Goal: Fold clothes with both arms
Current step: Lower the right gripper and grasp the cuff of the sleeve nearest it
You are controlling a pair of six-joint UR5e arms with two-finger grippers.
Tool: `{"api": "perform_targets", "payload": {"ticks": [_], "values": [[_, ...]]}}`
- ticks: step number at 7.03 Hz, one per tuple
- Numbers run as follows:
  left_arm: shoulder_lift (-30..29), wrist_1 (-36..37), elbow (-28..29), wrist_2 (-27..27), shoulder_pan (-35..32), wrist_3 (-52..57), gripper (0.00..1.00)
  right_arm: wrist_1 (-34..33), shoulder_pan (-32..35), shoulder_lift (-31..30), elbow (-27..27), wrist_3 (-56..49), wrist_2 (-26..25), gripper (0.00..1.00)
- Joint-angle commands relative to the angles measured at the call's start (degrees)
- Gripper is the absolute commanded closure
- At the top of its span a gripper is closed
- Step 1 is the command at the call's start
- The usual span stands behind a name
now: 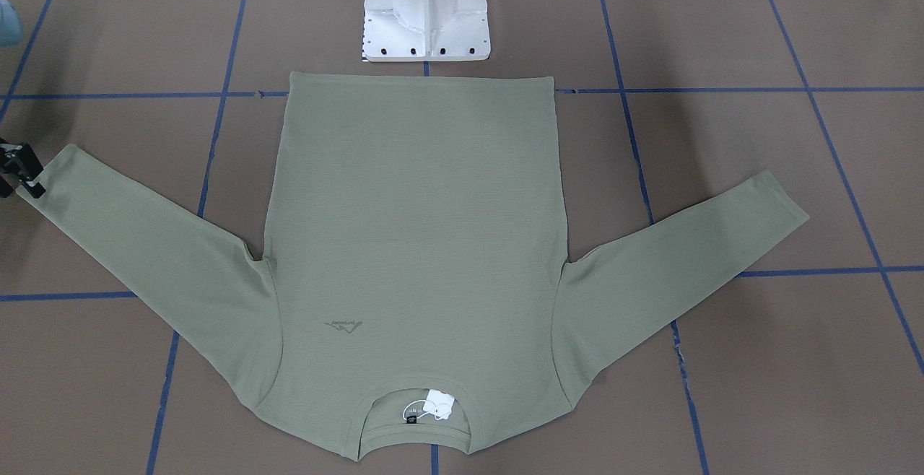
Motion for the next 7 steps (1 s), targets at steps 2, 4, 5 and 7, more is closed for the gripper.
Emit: {"api": "perform_targets", "payload": {"ticks": [2,4,5,7], "values": [[0.0,0.0,0.0,0.0,0.0,0.0,0.00,0.3,-0.4,-0.3,-0.1,0.0,-0.1,0.36],[0.0,0.0,-0.1,0.0,0.0,0.0,0.00,0.3,-0.5,-0.3,-0.1,-0.1,-0.2,0.50],[0.0,0.0,0.0,0.0,0.0,0.0,0.00,0.3,-0.5,-0.3,-0.1,0.0,-0.2,0.66],[0.0,0.0,-0.1,0.0,0.0,0.0,0.00,0.3,-0.4,-0.3,0.7,0.9,-0.1,1.00]]}}
